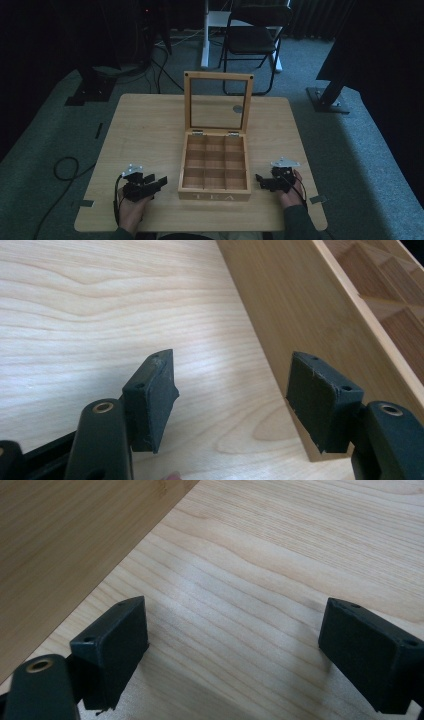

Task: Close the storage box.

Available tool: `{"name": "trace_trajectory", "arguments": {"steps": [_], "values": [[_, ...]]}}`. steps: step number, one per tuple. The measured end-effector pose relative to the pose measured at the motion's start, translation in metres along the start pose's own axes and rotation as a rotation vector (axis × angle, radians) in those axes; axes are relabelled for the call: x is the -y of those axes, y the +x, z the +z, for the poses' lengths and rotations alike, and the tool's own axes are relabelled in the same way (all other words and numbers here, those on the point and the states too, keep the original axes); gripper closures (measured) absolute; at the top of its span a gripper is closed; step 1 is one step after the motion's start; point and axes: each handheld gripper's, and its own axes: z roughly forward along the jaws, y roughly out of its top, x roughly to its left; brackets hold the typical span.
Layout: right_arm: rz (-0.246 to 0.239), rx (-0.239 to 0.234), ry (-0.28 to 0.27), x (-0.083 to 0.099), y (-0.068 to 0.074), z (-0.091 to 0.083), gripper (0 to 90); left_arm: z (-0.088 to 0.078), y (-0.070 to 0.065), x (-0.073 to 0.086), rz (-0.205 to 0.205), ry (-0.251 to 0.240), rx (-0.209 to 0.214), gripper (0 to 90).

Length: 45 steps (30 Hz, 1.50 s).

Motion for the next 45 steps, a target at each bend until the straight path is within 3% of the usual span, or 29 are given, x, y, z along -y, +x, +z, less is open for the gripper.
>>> {"name": "trace_trajectory", "arguments": {"steps": [4,7,12,19,23,40,45], "values": [[-0.011,-0.013,0.001,-0.002,0.000,0.002,11.6,-0.002,0.004,-0.005,0.000,-0.004,-0.010,36.0],[-0.044,-0.045,0.001,-0.005,-0.003,0.005,11.6,-0.008,0.006,-0.011,-0.009,-0.037,-0.025,36.7],[-0.046,-0.048,0.002,-0.005,-0.003,0.005,11.7,-0.010,0.012,-0.019,-0.018,-0.035,-0.040,38.1],[-0.043,-0.043,0.000,-0.004,0.001,0.004,11.7,-0.013,0.018,-0.040,-0.001,-0.047,-0.074,40.1],[-0.042,-0.043,0.000,-0.004,0.001,0.004,11.7,-0.012,0.017,-0.047,0.002,-0.051,-0.069,40.2],[-0.041,-0.041,0.001,-0.004,0.001,0.004,11.9,0.004,0.002,-0.081,0.163,-0.055,-0.055,38.3],[-0.041,-0.042,0.001,-0.004,0.001,0.004,11.9,0.007,0.000,-0.096,0.182,-0.069,-0.046,38.6]]}}
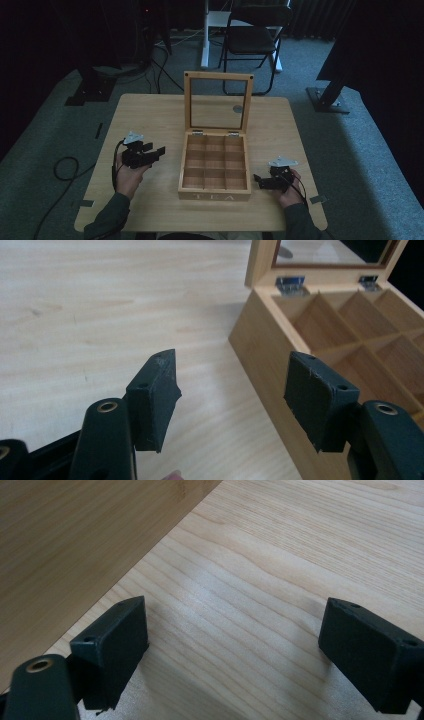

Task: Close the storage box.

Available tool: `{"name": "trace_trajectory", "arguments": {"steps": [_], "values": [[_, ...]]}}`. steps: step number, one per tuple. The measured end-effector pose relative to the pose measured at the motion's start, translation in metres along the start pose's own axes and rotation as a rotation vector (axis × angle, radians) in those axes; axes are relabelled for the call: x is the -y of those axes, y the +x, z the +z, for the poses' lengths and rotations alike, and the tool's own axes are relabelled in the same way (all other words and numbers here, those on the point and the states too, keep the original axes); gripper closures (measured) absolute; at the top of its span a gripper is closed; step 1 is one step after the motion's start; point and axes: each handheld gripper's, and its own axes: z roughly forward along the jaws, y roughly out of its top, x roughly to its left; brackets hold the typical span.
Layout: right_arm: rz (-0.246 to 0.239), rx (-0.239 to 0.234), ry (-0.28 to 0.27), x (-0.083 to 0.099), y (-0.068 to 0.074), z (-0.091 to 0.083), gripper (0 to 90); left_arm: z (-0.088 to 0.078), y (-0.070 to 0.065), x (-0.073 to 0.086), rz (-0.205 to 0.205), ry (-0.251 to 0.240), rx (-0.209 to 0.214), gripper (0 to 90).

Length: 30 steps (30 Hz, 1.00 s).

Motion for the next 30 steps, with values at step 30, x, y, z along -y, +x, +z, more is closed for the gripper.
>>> {"name": "trace_trajectory", "arguments": {"steps": [30], "values": [[0.000,0.000,0.000,0.000,0.000,0.000,11.9,0.031,-0.005,-0.052,0.023,0.002,0.001,45.4]]}}
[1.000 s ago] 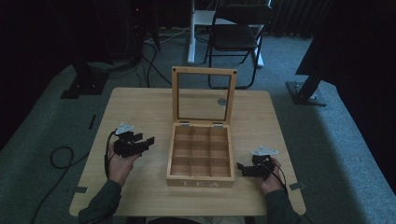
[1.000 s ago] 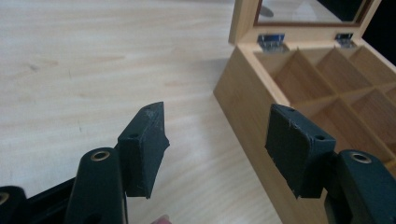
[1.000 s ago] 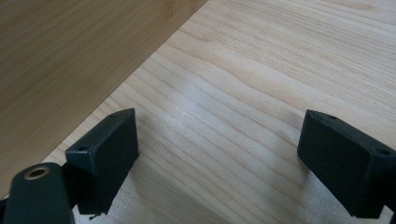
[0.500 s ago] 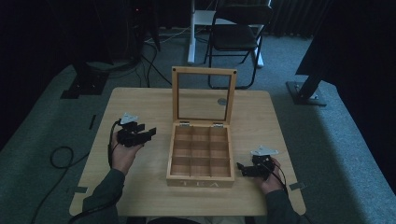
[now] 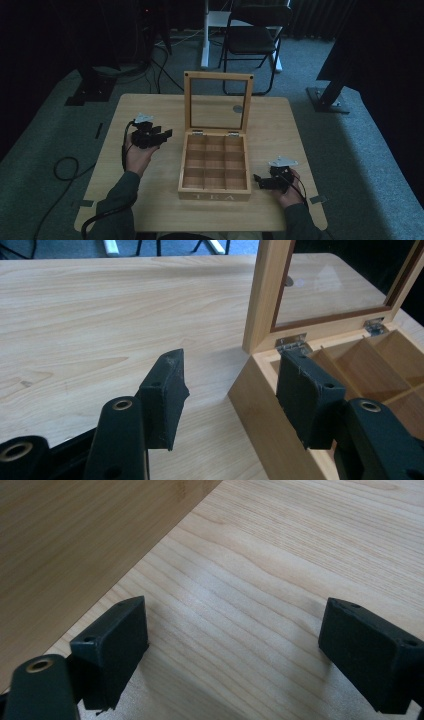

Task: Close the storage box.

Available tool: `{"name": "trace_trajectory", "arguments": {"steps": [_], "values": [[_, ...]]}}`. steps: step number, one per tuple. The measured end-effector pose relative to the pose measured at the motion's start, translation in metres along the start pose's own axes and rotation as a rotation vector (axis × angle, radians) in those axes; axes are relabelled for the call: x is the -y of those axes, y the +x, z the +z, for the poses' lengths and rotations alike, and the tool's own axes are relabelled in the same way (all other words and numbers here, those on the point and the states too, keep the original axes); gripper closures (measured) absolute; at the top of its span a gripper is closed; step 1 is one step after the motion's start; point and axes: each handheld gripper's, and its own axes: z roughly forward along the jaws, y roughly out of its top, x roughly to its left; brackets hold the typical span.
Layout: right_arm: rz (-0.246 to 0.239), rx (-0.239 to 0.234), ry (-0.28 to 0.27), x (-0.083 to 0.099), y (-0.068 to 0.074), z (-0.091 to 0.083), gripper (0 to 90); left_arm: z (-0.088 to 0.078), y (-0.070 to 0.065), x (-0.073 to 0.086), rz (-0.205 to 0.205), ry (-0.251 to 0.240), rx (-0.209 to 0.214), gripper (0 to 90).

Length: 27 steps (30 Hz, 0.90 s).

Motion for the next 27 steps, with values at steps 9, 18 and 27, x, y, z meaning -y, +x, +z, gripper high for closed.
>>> {"name": "trace_trajectory", "arguments": {"steps": [9,18,27], "values": [[0.000,0.000,0.000,0.000,0.000,0.000,11.9,0.008,-0.008,-0.013,0.023,0.012,0.009,50.0],[0.000,0.000,0.000,0.000,0.000,0.000,11.9,0.016,-0.011,-0.026,0.038,0.000,-0.003,44.5],[0.000,0.000,0.000,0.000,0.000,0.000,11.9,0.023,-0.009,-0.036,0.042,0.016,0.000,42.3]]}}
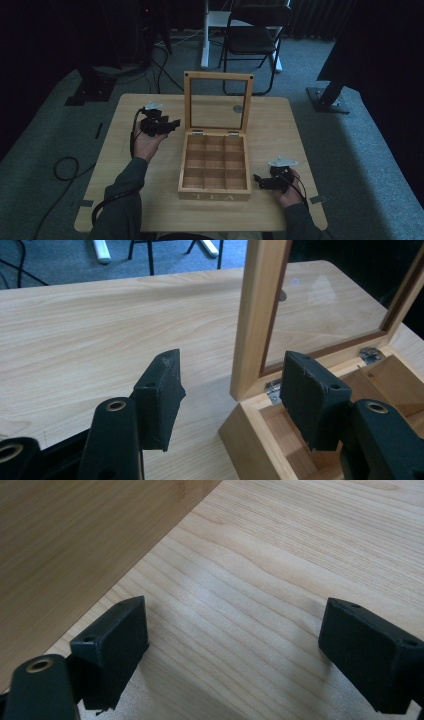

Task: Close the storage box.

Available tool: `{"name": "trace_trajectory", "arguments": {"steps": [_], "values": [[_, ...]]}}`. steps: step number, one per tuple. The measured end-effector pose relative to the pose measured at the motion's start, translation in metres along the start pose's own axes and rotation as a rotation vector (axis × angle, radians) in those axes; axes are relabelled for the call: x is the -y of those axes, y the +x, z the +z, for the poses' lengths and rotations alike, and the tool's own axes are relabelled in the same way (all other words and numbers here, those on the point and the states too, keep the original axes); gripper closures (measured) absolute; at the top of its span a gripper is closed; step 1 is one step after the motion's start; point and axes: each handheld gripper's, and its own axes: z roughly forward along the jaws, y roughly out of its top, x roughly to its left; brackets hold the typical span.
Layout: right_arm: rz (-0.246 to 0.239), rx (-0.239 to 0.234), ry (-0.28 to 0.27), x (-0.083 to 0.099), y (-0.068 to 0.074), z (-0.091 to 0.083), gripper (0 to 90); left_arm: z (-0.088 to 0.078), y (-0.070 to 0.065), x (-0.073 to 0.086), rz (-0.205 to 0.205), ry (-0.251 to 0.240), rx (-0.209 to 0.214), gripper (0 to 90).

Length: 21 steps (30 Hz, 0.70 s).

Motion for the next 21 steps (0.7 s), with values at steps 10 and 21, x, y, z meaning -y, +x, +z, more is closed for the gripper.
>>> {"name": "trace_trajectory", "arguments": {"steps": [10,21], "values": [[0.000,0.000,0.000,0.000,0.000,0.000,12.0,0.010,0.001,-0.010,0.033,0.004,0.002,38.6],[0.000,0.000,0.000,0.000,0.000,0.000,11.9,0.020,-0.004,-0.018,0.065,-0.016,-0.001,34.4]]}}
